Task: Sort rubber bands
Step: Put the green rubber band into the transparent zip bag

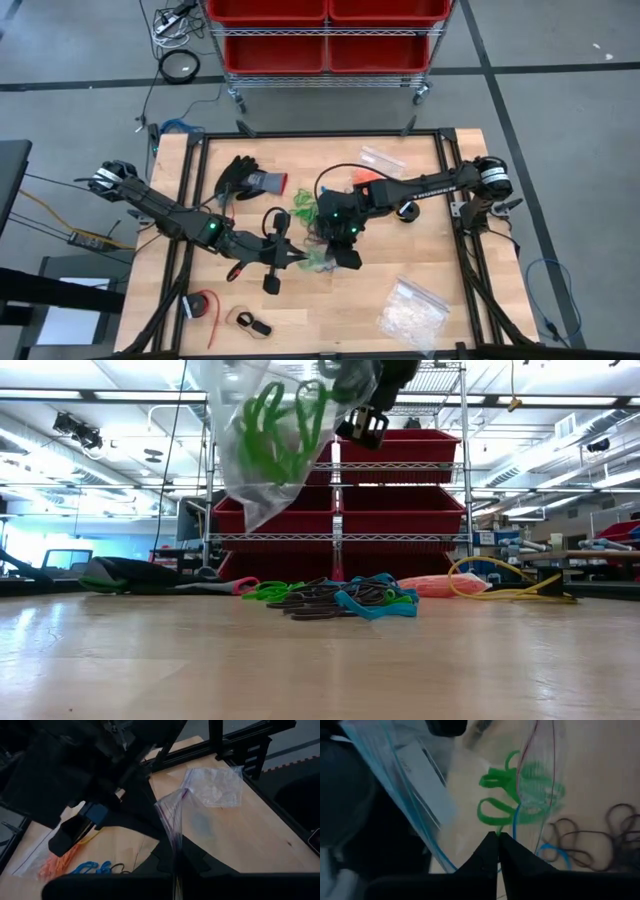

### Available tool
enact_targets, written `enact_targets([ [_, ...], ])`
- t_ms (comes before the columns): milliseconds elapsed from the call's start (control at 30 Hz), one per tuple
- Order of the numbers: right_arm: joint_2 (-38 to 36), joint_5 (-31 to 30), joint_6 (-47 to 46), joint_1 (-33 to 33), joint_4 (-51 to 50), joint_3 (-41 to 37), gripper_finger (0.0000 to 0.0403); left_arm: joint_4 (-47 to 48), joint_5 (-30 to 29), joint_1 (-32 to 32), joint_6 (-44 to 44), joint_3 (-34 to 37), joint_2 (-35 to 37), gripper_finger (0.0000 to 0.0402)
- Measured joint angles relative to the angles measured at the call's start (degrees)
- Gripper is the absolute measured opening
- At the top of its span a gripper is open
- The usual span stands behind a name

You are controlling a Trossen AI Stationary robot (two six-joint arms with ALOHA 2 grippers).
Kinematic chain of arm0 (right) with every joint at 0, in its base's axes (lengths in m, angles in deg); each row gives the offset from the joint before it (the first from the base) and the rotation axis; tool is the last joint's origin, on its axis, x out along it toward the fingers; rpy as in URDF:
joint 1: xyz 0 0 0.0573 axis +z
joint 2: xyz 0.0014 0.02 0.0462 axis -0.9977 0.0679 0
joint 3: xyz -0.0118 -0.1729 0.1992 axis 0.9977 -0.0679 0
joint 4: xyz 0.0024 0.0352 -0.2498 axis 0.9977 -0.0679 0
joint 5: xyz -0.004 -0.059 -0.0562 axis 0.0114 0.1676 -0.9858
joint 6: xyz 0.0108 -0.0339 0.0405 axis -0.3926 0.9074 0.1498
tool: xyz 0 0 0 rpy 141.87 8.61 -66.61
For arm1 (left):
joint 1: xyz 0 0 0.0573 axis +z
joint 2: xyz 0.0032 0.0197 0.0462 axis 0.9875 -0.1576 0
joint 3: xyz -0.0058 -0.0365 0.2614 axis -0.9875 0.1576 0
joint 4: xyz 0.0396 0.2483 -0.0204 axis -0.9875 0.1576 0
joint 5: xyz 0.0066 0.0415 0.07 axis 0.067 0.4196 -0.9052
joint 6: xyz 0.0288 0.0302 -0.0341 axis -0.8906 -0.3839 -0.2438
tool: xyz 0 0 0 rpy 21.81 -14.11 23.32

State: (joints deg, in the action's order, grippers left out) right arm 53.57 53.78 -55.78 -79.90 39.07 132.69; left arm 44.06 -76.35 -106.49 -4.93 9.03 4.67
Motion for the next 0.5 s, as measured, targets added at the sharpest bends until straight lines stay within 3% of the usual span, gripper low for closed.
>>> enact_targets([
  [267,-0.36,-8.35,0.46,1.38,-1.39,0.50,0.0102,-0.23,0.00,0.00,-0.02,0.02,0.00,0.0015],
  [500,-1.66,-19.49,2.79,3.85,-7.09,8.02,0.0157,-0.47,0.02,0.00,-0.02,0.00,0.00,0.0015],
])
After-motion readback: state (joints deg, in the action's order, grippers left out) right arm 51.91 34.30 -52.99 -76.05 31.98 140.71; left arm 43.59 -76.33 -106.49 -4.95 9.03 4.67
